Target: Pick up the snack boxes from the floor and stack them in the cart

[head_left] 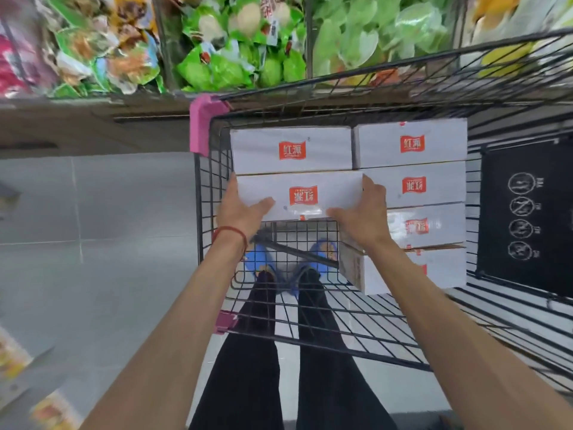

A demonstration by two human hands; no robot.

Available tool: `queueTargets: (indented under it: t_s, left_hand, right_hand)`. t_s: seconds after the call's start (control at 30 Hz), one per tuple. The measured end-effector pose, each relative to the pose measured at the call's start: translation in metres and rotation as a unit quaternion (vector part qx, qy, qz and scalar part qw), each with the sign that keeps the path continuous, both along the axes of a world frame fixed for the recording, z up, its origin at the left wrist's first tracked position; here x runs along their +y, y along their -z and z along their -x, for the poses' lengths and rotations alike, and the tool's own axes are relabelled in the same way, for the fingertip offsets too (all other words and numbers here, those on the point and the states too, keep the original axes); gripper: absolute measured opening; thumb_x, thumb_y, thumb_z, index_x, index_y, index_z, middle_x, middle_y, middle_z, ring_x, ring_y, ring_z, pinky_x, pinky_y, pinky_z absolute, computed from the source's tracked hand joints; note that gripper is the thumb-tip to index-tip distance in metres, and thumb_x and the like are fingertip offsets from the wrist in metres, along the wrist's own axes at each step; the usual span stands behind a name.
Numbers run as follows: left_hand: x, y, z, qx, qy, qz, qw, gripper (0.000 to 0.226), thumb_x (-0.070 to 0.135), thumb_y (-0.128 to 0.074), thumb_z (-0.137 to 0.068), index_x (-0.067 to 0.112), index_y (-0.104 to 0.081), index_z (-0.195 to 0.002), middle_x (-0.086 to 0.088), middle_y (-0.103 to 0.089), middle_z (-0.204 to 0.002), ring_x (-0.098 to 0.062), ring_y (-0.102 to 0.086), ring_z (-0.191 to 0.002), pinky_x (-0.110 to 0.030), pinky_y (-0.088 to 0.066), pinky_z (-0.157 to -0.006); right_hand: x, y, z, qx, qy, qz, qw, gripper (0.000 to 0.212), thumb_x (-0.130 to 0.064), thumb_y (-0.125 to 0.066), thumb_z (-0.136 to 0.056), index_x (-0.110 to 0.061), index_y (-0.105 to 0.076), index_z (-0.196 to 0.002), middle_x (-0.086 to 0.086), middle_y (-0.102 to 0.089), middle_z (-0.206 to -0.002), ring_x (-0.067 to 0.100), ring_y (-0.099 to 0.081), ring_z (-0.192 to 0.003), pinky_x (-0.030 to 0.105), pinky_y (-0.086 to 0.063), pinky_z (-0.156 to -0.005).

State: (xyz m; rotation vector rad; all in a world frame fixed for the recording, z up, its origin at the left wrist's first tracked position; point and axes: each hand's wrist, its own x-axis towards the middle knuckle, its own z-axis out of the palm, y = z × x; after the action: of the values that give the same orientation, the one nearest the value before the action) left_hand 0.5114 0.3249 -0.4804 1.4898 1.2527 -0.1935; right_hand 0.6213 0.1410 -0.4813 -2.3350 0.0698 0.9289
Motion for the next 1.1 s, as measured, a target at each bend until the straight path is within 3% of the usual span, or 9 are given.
queueTargets:
  t_s: [0.2, 0.3, 0.43, 0.53, 0.63, 0.73, 0.83, 0.97, 1.1]
  left_hand:
    - [0.002, 0.024, 0.0, 0.005, -0.016, -0.023, 1.0, 0.06, 0.011, -0.077, -0.085, 0.026, -0.052, -0.137, 0.003, -0.066, -0.126, -0.019, -0.063, -0.116, -0.033, -0.06, -0.088]
    - [0.004, 0.029, -0.001, 0.0, -0.026, -0.026, 0.999, 0.057, 0.01, -0.078, -0.084, 0.026, -0.055, -0.134, 0.004, -0.068, -0.123, -0.019, -0.064, -0.114, -0.041, -0.055, -0.1]
    - [-0.001, 0.03, -0.001, -0.007, -0.039, -0.019, 0.999, 0.06, 0.006, -0.075, -0.085, 0.027, -0.052, -0.136, 0.005, -0.067, -0.126, -0.017, -0.064, -0.117, -0.043, -0.051, -0.106]
    - [-0.001, 0.031, 0.0, -0.007, -0.033, -0.017, 0.999, 0.065, 0.008, -0.074, -0.087, 0.027, -0.048, -0.142, 0.005, -0.065, -0.13, -0.017, -0.062, -0.119, -0.043, -0.049, -0.108]
    - [0.0, 0.033, 0.001, -0.003, -0.034, -0.003, 0.999, 0.073, 0.01, -0.072, -0.088, 0.029, -0.039, -0.151, 0.004, -0.062, -0.136, -0.018, -0.06, -0.123, -0.043, -0.047, -0.11]
    - [0.001, 0.036, 0.002, 0.0, -0.036, 0.017, 0.999, 0.082, 0.011, -0.072, -0.089, 0.031, -0.029, -0.156, 0.005, -0.058, -0.143, -0.019, -0.057, -0.129, -0.047, -0.044, -0.113]
    - [0.002, 0.037, 0.003, -0.008, -0.035, 0.014, 0.999, 0.08, 0.01, -0.071, -0.09, 0.032, -0.031, -0.156, 0.007, -0.062, -0.138, -0.015, -0.059, -0.125, -0.042, -0.045, -0.113]
    - [0.002, 0.035, 0.003, -0.013, -0.03, 0.004, 0.999, 0.078, 0.01, -0.067, -0.092, 0.036, -0.03, -0.156, 0.006, -0.063, -0.135, -0.015, -0.061, -0.121, -0.036, -0.048, -0.109]
    - [0.006, 0.032, 0.005, -0.008, -0.025, -0.012, 1.0, 0.075, 0.007, -0.061, -0.095, 0.034, -0.031, -0.157, 0.004, -0.06, -0.141, -0.017, -0.058, -0.125, -0.035, -0.047, -0.11]
  right_hand:
    - [0.011, 0.024, 0.015, -0.05, 0.02, 0.01, 0.998, 0.078, -0.013, -0.079, -0.086, -0.014, -0.036, -0.151, 0.013, -0.038, -0.145, 0.031, -0.034, -0.136, 0.035, -0.039, -0.105]
    - [0.016, 0.024, 0.027, -0.076, 0.053, -0.003, 0.996, 0.078, -0.006, -0.074, -0.089, -0.014, -0.034, -0.156, 0.011, -0.035, -0.152, 0.027, -0.032, -0.14, 0.029, -0.037, -0.108]
    - [0.02, 0.017, 0.053, -0.152, 0.132, -0.049, 0.978, 0.064, 0.003, -0.074, -0.088, -0.017, -0.051, -0.144, 0.005, -0.029, -0.154, 0.028, -0.038, -0.141, 0.039, -0.055, -0.103]
    - [0.026, 0.009, 0.066, -0.076, 0.275, -0.082, 0.955, 0.051, -0.007, -0.078, -0.089, -0.021, -0.052, -0.132, 0.003, -0.044, -0.139, 0.024, -0.058, -0.124, 0.033, -0.057, -0.1]
    - [0.036, 0.005, 0.066, 0.128, 0.376, -0.137, 0.908, 0.042, -0.023, -0.075, -0.095, -0.016, -0.053, -0.129, 0.002, -0.061, -0.127, 0.02, -0.064, -0.113, 0.042, -0.057, -0.103]
    - [0.047, 0.01, 0.057, 0.246, 0.436, -0.202, 0.842, 0.075, -0.027, -0.073, -0.096, -0.008, -0.029, -0.154, 0.005, -0.054, -0.135, 0.027, -0.062, -0.124, 0.041, -0.054, -0.106]
    - [0.055, 0.025, 0.055, 0.211, 0.424, -0.201, 0.857, 0.053, -0.015, -0.071, -0.097, -0.006, -0.047, -0.143, 0.008, -0.067, -0.13, 0.025, -0.069, -0.116, 0.04, -0.058, -0.1]
    - [0.062, 0.03, 0.061, 0.167, 0.419, -0.186, 0.873, 0.028, -0.01, -0.069, -0.098, -0.011, -0.055, -0.123, 0.005, -0.07, -0.117, 0.016, -0.071, -0.104, 0.023, -0.06, -0.079]
    - [0.07, 0.03, 0.065, 0.161, 0.406, -0.186, 0.88, 0.02, -0.006, -0.067, -0.098, -0.015, -0.057, -0.113, 0.005, -0.07, -0.113, 0.018, -0.07, -0.105, 0.031, -0.061, -0.09]
